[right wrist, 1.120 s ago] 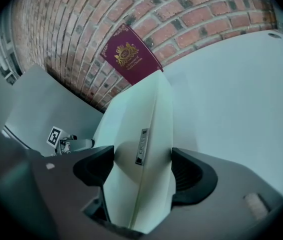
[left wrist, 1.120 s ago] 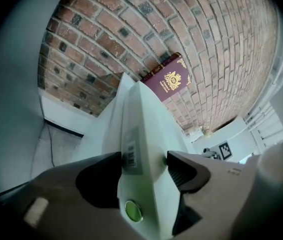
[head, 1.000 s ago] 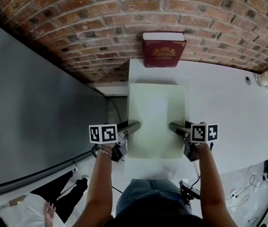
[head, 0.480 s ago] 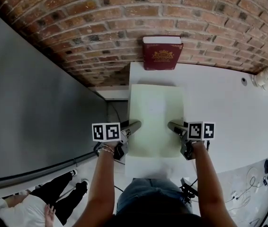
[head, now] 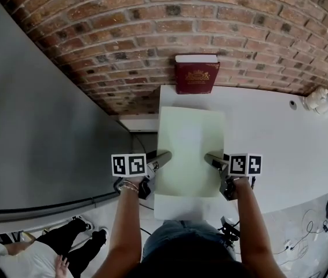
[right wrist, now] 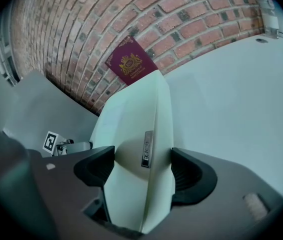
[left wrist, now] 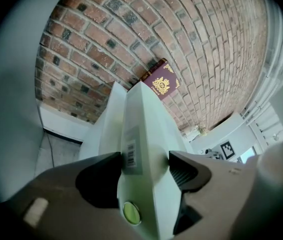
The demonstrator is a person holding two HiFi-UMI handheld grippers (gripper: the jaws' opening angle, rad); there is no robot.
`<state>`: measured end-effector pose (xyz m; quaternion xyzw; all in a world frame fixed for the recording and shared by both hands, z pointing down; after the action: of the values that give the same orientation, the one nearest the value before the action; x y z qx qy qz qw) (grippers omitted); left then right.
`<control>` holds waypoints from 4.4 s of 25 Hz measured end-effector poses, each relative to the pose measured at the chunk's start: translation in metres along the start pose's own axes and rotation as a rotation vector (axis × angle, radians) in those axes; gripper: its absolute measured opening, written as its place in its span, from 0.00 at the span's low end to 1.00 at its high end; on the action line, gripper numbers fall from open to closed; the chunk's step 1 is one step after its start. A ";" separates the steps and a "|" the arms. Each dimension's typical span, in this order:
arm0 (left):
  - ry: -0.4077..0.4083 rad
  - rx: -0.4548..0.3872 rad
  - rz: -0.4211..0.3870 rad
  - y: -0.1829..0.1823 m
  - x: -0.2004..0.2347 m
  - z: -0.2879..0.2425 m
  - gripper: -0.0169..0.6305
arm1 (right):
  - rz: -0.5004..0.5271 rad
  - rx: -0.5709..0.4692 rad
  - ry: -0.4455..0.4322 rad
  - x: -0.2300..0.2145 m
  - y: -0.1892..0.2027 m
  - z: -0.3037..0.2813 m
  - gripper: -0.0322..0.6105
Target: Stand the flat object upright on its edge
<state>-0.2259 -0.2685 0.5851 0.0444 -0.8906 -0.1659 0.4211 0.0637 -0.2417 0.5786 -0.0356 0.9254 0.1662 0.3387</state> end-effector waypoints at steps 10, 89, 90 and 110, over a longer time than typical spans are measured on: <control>0.023 -0.069 -0.069 -0.005 -0.026 0.030 0.50 | 0.062 -0.103 0.011 0.034 0.001 0.032 0.60; -0.118 -0.683 -0.914 -0.017 -0.201 0.169 0.50 | 0.900 -0.829 0.208 0.189 0.004 0.199 0.56; -0.120 -0.686 -0.919 -0.018 -0.202 0.169 0.50 | 0.904 -0.836 0.212 0.190 0.004 0.199 0.56; -0.106 -0.711 -0.930 -0.027 -0.201 0.171 0.50 | 0.886 -0.873 0.217 0.193 0.000 0.196 0.55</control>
<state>-0.2295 -0.2058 0.3273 0.2780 -0.6873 -0.6236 0.2480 0.0361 -0.1678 0.3151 0.1996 0.7282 0.6485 0.0961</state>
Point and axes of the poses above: the fingertips, and each gripper's own axes: z backward along the fingers, x to its left, y out of its underside, the point moved 8 cm from there along z, backward along the fingers, and after that the axes turned 7 degrees about x, right-handed, at the moved point
